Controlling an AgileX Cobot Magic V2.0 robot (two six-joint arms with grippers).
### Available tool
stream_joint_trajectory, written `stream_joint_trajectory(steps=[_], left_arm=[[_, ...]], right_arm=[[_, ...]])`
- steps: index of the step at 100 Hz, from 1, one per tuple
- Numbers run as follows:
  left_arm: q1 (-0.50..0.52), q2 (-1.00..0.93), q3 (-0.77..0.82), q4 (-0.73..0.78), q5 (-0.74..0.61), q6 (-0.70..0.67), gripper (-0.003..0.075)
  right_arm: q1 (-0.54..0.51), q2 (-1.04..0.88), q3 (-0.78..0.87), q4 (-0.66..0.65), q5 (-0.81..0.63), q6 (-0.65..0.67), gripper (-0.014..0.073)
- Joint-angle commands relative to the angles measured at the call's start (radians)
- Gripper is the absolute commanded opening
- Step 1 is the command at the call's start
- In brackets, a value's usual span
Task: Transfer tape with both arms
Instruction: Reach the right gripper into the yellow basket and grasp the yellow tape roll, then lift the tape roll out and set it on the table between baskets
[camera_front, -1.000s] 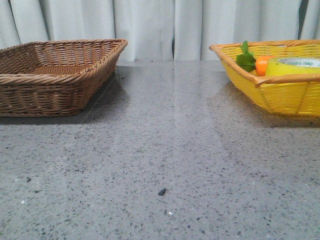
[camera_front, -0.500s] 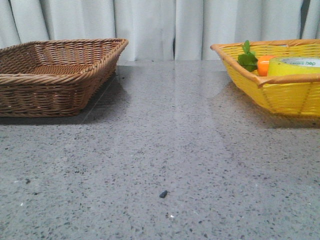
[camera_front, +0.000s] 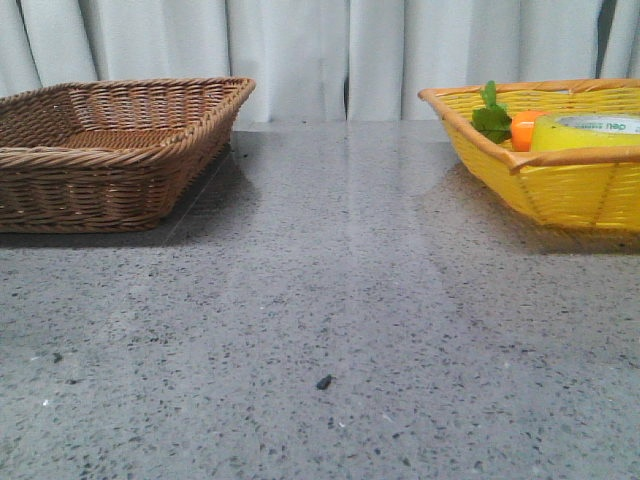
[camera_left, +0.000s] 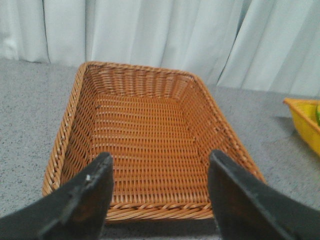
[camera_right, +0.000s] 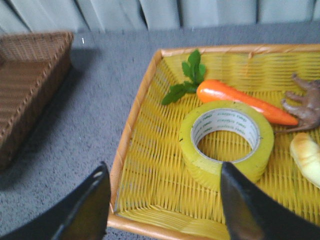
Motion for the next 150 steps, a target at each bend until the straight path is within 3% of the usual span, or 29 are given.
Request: stream_joint_trajectory(steps=[1,15,30,50,60,67,78,102,119,135,150], left_arm=[[-0.001,0.025,-0.037,-0.004,-0.06,0.014,0.0398],[-0.001,0.03,-0.037,-0.004,-0.06,0.014,0.0398],[-0.007,0.03,-0.037,-0.004,-0.06,0.014,0.0398],[-0.044,0.03,-0.037,-0.004,-0.06,0.014,0.0398],[-0.051,0.03,-0.037,-0.004,-0.06,0.014,0.0398],[-0.051,0.03,-0.037,-0.004,-0.06,0.014,0.0398],[-0.051,0.03,-0.037,-0.004,-0.06,0.014,0.0398],[-0.051,0.03,-0.037,-0.004,-0.06,0.014,0.0398],[-0.051,0.03,-0.037,-0.004,-0.062,0.014,0.0398],[-0.051,0.03,-0.037,-0.004,-0.062,0.014,0.0398],[-0.051,0.03,-0.037,-0.004,-0.06,0.014,0.0398]], right_arm=[[0.002,0.143,-0.161,-0.013,0.076,-0.021,0.0432],[0.002,0.368,-0.333,-0.027,0.213,-0.021,0.0432],[0.002,0.574,-0.439,-0.027,0.266,-0.021,0.0432],[0.002,0.773,-0.471,-0.063,0.254,-0.021,0.0432],[0.002,0.831,-0.471,-0.068,0.249,-0.021,0.039],[0.002,0.847,-0.471,-0.073,0.236,-0.021,0.0293],[0.002,0.829,-0.499,-0.09,0.229,-0.021,-0.008],[0.039,0.691,-0.734,-0.092,0.236,-0.021,-0.0047],[0.179,0.665,-0.91,-0.065,0.227,-0.021,-0.0047],[0.341,0.735,-0.919,-0.059,0.207,-0.021,-0.0047],[0.415,0.889,-0.916,-0.059,0.258,-0.021,-0.0047]])
